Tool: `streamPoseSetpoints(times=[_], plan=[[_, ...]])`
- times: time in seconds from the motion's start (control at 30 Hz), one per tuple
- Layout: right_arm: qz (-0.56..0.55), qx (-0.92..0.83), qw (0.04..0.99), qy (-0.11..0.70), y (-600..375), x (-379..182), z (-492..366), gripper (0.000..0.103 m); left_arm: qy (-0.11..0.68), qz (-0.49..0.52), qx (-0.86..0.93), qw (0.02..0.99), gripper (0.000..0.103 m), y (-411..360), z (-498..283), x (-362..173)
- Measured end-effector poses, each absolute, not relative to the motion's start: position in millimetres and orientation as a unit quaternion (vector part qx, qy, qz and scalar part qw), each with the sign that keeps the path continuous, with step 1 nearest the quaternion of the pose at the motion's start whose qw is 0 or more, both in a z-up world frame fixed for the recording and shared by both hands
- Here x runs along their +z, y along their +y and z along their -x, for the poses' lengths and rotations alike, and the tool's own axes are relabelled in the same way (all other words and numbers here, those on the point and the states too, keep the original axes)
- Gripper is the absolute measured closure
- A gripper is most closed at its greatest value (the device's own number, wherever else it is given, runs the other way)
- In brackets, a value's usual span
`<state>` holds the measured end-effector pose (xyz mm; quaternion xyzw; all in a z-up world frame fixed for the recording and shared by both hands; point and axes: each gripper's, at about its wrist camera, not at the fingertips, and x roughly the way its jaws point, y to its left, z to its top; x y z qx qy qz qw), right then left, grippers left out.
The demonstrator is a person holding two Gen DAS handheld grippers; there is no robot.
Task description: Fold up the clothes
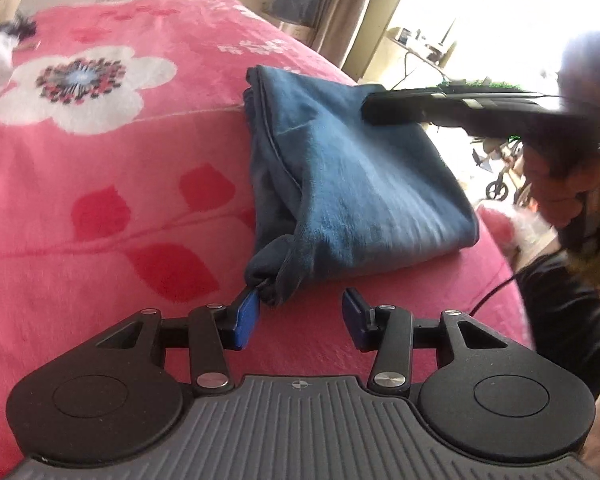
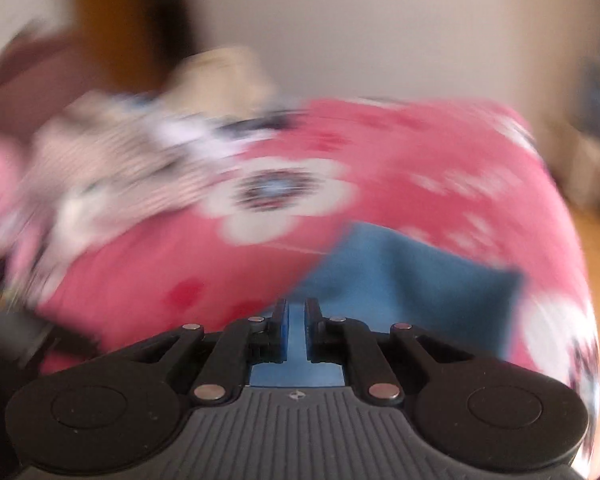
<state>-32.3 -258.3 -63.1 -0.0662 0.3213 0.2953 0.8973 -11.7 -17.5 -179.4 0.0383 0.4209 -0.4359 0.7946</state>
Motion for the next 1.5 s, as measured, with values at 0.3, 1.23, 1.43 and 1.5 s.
streamPoseSetpoints(times=[0.3,1.23,1.43,1.5], plan=[[0.378,0.515,0.722,0.266,-176.9,-69.8,45.3,0.062,0.4,-0.081,-0.455,0.792,0.058,-17.9,22.8,-184.4],[0.48,0.529,0.657,0.242,-178.0,-77.1,64.9,0.099,0.205,-0.176,-0.524,0.808,0.057,-39.0,32.7,-182.2],[0.499,0.543,0.633,0.237,-178.5,-79.5,61.3,0.099,0.183,-0.245,-0.57,0.762,0.057,-45.8,23.9,-185.5],[0.502,0.541,0.631,0.241,-177.6,-81.0,57.4,0.098,0.193,-0.239,-0.57,0.762,0.057,-45.9,20.8,-186.0]])
